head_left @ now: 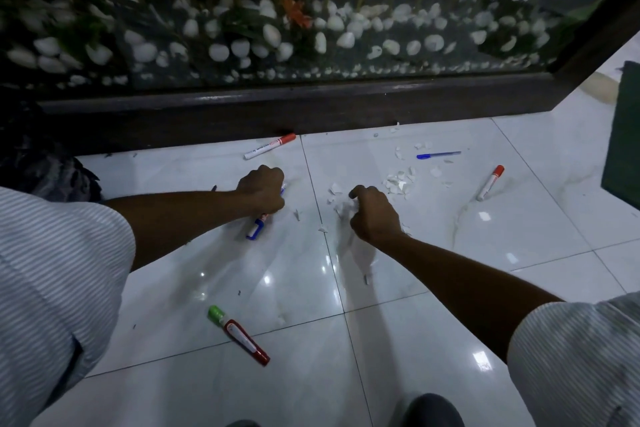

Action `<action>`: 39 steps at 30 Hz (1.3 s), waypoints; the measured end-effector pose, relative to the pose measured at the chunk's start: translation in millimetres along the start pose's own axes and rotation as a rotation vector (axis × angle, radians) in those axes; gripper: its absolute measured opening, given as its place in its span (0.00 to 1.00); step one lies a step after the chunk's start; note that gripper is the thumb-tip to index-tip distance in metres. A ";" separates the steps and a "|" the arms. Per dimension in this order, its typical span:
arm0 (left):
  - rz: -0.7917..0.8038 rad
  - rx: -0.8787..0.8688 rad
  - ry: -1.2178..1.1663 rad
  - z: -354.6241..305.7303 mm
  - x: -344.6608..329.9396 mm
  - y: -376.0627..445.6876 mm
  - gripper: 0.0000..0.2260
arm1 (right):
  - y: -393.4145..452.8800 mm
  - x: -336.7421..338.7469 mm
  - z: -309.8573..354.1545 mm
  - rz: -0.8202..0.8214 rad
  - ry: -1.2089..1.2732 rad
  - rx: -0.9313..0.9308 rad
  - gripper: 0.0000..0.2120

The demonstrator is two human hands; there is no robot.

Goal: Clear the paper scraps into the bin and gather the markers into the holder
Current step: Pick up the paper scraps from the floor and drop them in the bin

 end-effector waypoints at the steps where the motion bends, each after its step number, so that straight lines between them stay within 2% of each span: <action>1: -0.001 -0.019 0.020 1.7 -3.7 -0.4 0.14 | 1.6 0.7 -3.4 -0.005 -0.036 -0.008 0.24; 5: -0.067 -0.097 0.116 -1.5 -14.6 -0.9 0.18 | 9.7 3.7 -17.2 -0.026 -0.119 0.012 0.30; 8: -0.122 -0.251 0.129 -11.6 -21.7 2.4 0.25 | 18.0 6.4 -23.7 0.037 -0.172 0.041 0.33; 10: -0.060 -0.307 0.042 -19.4 -28.2 2.3 0.28 | 23.2 6.4 -25.8 0.086 -0.178 0.030 0.30; 13: 0.106 -0.260 -0.079 -32.2 -44.0 -3.0 0.39 | 26.9 1.6 -25.4 0.147 -0.145 0.048 0.25; 15: 0.145 -0.270 -0.121 -37.4 -54.9 -3.3 0.41 | 29.2 -3.1 -23.2 0.159 -0.125 0.088 0.25; 21: 0.043 -0.280 -0.228 -40.4 -61.4 4.2 0.32 | 34.1 3.4 -11.9 0.179 -0.060 0.182 0.36; 23: 0.021 -0.256 -0.272 -41.7 -62.6 7.6 0.29 | 37.4 6.1 -7.7 0.164 -0.114 0.201 0.43; 25: -0.001 -0.266 -0.311 -41.4 -63.6 10.2 0.28 | 41.1 6.0 -4.1 0.193 -0.200 0.252 0.46; 33: -0.102 -0.407 -0.387 -41.5 -75.5 1.0 0.27 | 47.2 7.8 -4.9 0.248 -0.303 0.439 0.38; 39: -0.122 -0.365 -0.439 -49.9 -80.6 0.4 0.12 | 44.4 9.5 -8.1 0.232 -0.290 0.458 0.33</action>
Point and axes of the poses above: each hand's wrist, its own y-axis towards the middle knuckle, its own x-axis out of the back of the hand, z = x × y, the point moved 1 cm from there along y, towards the middle knuckle, and after that the axes turned 8 degrees about -y, right-handed, at the moved point
